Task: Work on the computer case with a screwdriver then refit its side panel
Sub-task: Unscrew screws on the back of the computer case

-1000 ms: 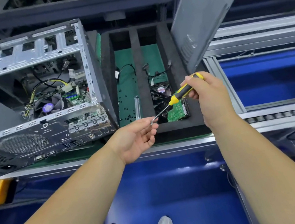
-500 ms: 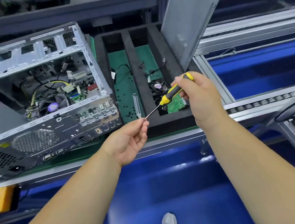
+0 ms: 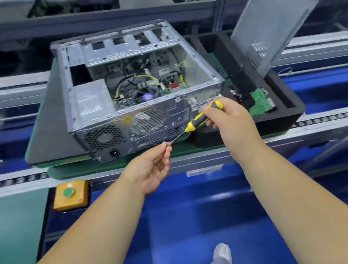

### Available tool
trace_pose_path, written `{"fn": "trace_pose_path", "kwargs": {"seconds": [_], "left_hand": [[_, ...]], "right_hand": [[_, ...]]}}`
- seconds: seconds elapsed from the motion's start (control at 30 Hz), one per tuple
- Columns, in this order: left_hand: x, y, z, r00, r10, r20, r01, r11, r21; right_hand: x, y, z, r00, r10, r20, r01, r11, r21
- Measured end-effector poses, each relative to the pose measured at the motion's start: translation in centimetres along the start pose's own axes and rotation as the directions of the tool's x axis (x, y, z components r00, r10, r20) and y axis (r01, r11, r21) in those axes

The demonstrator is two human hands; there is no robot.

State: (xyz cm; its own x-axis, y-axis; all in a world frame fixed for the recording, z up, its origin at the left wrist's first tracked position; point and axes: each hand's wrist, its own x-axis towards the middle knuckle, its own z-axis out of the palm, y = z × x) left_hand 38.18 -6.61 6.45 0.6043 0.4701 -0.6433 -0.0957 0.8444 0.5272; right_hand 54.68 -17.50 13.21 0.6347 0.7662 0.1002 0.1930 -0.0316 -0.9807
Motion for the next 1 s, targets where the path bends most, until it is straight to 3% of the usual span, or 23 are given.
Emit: {"fn": "trace_pose_path", "kwargs": {"seconds": [0.17,0.33,0.53,0.67,1.0], "left_hand": [[-1.8,1.3,-5.0,0.999,0.008,-0.032,-0.011,0.994,-0.104],[-2.0,1.2,-7.7,0.993,-0.013,-0.114,0.002,0.996,-0.093],[-0.4,0.4,-8.6,0.982,-0.058,-0.181,0.032,0.989,-0.141],[1.0,-0.2,-8.8,0.983,-0.069,-0.170,0.037,0.982,-0.183],[2.0,-0.2,-8.1,0.992,-0.041,-0.120,0.008,0.965,-0.263]], "right_hand": [[-3.7,-0.7,4.2,0.991,0.127,0.029,-0.125,0.989,-0.078],[-7.6,0.3,7.0,0.945,0.319,0.077,-0.281,0.908,-0.312],[-10.2,2.6,9.0,0.889,0.453,0.068,-0.398,0.837,-0.375],[-10.6,3.7,9.3,0.883,0.463,0.074,-0.394,0.819,-0.418],[-10.9,4.6,9.6,0.916,0.400,0.021,-0.371,0.868,-0.329]]}}
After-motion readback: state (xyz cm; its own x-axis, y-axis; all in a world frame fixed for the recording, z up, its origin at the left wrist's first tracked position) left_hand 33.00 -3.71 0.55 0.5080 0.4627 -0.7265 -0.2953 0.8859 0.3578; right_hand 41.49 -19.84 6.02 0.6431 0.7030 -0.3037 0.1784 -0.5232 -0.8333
